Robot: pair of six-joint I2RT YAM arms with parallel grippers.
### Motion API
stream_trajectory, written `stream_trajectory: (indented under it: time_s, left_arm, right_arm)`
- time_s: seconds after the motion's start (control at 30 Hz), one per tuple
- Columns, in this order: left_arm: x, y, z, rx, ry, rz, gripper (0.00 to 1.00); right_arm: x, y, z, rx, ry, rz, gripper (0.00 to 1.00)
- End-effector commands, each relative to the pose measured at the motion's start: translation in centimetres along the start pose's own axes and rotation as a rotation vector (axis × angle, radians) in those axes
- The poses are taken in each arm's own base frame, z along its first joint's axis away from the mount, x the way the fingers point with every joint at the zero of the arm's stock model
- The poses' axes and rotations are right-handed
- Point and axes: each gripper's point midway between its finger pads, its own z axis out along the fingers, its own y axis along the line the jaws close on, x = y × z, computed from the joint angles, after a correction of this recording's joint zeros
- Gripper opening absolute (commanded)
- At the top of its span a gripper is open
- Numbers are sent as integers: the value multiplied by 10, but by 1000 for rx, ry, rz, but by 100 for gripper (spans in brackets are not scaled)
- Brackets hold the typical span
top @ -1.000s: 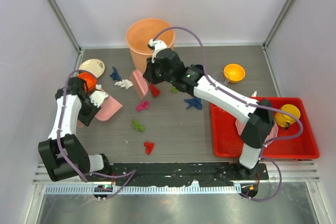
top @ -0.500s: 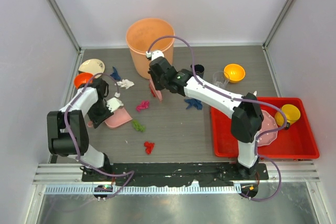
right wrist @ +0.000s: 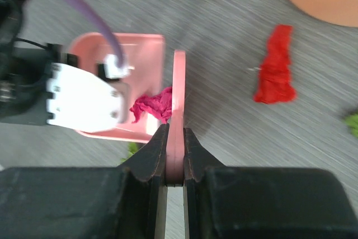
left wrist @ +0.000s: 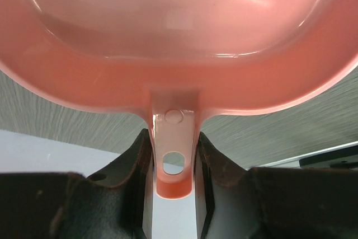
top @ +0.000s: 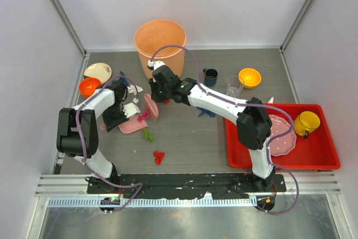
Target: Sweep away the paper scraps from the table
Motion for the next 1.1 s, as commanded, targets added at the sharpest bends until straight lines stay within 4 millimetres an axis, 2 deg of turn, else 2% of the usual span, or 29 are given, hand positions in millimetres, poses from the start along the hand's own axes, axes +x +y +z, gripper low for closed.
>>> stream_trajectory:
  time_s: [0.0, 0.07, 0.17, 0.23, 0.37, 0.4, 0.47, 0.5, 0.6, 0.7, 0.8, 0.83, 0.9, 0.93, 1.0, 1.03, 1.07]
  left_arm:
    - [-16, 4, -3, 16, -42, 0, 0]
    - [-20, 2, -2, 40, -61, -14, 0]
    - [-31, -2, -5, 67, -123, -39, 0]
    - [-39, -7, -9, 84, -187, -47, 0]
    - [-40, -13, -6, 83, -231, -32, 0]
    - [-39, -13, -3, 80, -231, -23, 0]
    - [-35, -13, -2, 83, -229, -29, 0]
    - [-35, -11, -4, 81, -232, -29, 0]
    - [-31, -5, -10, 71, -254, -50, 0]
    - [-22, -3, -18, 63, -266, -54, 0]
    - [-4, -8, -26, 67, -262, -40, 0]
    - [2, -9, -27, 67, -256, -20, 0]
    - [14, -22, -28, 87, -227, 12, 0]
    - [18, -28, -28, 97, -217, 31, 0]
    - [29, -40, -26, 114, -185, 60, 0]
    - [38, -39, -25, 93, -141, 66, 0]
    - [45, -44, -22, 100, -115, 82, 0]
  right_arm:
    - [-50, 64, 0, -282, -115, 153, 1]
    - [-59, 81, 1, -362, -116, 171, 1]
    - [-70, 91, -8, -409, -134, 188, 1]
    - [-75, 82, -14, -375, -155, 170, 1]
    - [-83, 34, -37, -153, -230, 114, 1]
    - [-95, 31, -57, -142, -271, 102, 1]
    - [-99, 25, -72, -126, -295, 62, 1]
    - [-104, 25, -86, -130, -315, 57, 1]
    - [-103, 19, -100, -107, -312, 42, 1]
    - [-93, 13, -114, -95, -295, 45, 1]
    - [-68, 6, -117, -81, -236, 64, 1]
    - [-53, 4, -118, -88, -198, 69, 1]
    - [-38, 5, -118, -106, -162, 104, 1]
    - [-22, 3, -115, -105, -128, 115, 1]
    - [-13, 0, -119, -102, -116, 146, 1]
    - [-2, -6, -115, -80, -101, 156, 1]
    - [0, -7, -120, -82, -109, 169, 1]
